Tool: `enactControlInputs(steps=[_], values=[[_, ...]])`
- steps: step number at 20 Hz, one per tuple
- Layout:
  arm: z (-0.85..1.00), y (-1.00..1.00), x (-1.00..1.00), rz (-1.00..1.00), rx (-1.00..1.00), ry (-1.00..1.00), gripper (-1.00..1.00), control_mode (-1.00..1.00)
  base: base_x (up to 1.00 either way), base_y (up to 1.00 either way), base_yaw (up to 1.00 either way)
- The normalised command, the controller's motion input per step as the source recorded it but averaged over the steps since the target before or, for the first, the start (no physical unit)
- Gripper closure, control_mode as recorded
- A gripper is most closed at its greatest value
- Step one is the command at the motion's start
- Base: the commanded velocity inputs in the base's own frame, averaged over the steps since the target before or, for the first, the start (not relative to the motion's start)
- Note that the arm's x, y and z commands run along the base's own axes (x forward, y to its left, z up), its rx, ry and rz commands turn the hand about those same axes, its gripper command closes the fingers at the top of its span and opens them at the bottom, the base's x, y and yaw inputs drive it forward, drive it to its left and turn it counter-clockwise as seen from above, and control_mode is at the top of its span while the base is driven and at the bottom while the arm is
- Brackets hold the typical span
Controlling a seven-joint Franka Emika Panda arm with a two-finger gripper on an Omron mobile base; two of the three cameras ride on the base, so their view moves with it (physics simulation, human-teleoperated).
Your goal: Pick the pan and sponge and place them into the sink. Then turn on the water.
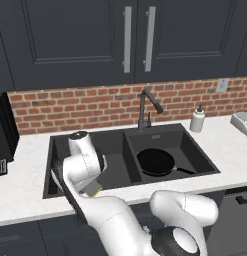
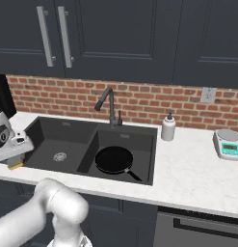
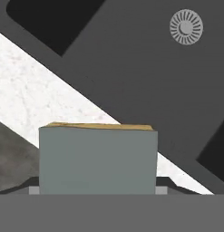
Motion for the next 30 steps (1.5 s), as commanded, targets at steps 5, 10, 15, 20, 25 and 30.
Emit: enactControlInputs(steps=[5,10,15,20,25,30], values=[[0.88,-0.89,-0.22,0.01,0.06,-0.13,1.0,-1.0,0.0,0.0,0.0],[0.89,-0.87,-0.05,0.0,0.06,-0.08,1.0,-1.0,0.0,0.0,0.0],[0.65,-0.91,0.0,0.0,0.04,-0.04,1.0,-1.0,0.0,0.0,0.0],[0.25,-0.97,0.0,0.02,0.03,-0.01,1.0,-1.0,0.0,0.0,0.0],[0.03,-1.0,0.0,0.07,0.09,-0.05,1.0,-1.0,0.0,0.0,0.0],[0.03,-0.96,0.0,0.05,0.2,-0.02,1.0,-1.0,0.0,0.0,0.0]])
